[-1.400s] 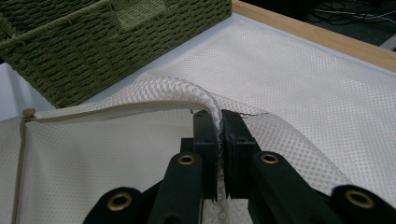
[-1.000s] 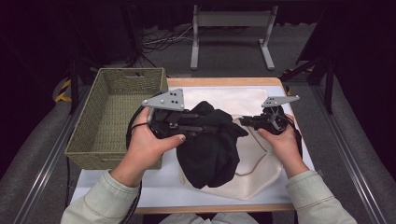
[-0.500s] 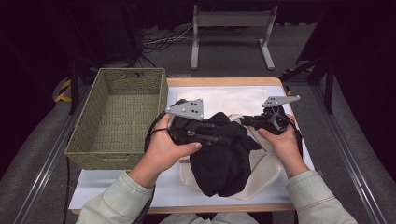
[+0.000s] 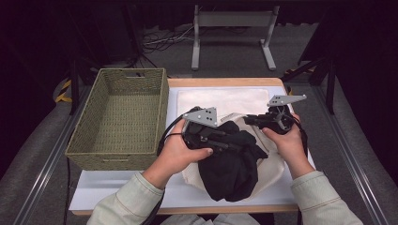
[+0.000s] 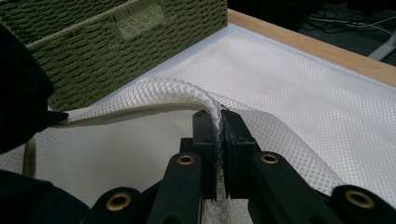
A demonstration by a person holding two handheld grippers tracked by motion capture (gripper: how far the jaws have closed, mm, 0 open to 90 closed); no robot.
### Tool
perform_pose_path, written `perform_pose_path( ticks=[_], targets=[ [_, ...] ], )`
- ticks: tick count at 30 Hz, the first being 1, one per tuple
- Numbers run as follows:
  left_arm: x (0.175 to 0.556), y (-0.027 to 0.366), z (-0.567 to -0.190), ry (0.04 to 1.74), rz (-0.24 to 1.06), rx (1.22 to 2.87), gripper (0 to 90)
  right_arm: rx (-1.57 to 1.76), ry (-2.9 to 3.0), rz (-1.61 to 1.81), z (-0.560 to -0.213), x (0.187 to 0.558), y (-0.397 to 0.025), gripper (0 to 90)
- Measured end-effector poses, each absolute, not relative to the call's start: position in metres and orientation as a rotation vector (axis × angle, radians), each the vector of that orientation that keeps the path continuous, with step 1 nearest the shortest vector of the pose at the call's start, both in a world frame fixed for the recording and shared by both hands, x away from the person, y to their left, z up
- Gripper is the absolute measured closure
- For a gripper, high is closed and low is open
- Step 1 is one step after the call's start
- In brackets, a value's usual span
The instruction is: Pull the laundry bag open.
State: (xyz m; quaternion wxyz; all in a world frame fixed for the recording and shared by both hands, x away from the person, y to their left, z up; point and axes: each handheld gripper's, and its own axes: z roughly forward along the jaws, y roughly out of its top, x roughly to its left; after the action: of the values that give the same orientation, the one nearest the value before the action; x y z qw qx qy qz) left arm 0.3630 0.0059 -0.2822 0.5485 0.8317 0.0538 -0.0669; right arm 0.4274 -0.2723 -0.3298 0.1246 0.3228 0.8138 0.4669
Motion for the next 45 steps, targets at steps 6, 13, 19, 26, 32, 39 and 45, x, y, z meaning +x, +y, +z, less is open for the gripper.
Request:
perform_pose_path(
  ticks=[6, 13, 19, 26, 32, 39, 45],
  targets=[
    [0.367, 0.003, -0.283, 0.134, -0.154, 1.975, 72.4, 0.905, 2.355, 1.355, -0.315, 0.427, -0.269, 85.1],
    [0.371, -0.003, -0.287, 0.145, -0.147, 1.988, 72.4, 0.879, 2.34, 1.362, -0.304, 0.427, -0.263, 85.1],
    [0.373, -0.008, -0.29, 0.137, -0.143, 1.988, 72.3, 0.866, 2.34, 1.369, -0.303, 0.427, -0.26, 85.1],
    [0.375, -0.016, -0.304, 0.143, -0.166, 2.011, 72.2, 0.867, 2.341, 1.368, -0.304, 0.426, -0.261, 85.0],
    [0.376, -0.023, -0.311, 0.13, -0.176, 2.02, 72.1, 0.872, 2.343, 1.37, -0.306, 0.426, -0.261, 85.0],
    [0.385, -0.025, -0.329, 0.207, -0.144, 2.049, 72.0, 0.864, 2.345, 1.368, -0.306, 0.424, -0.26, 84.9],
    [0.398, -0.025, -0.342, 0.273, -0.085, 2.063, 71.9, 0.856, 2.349, 1.37, -0.307, 0.423, -0.258, 84.9]
  ],
)
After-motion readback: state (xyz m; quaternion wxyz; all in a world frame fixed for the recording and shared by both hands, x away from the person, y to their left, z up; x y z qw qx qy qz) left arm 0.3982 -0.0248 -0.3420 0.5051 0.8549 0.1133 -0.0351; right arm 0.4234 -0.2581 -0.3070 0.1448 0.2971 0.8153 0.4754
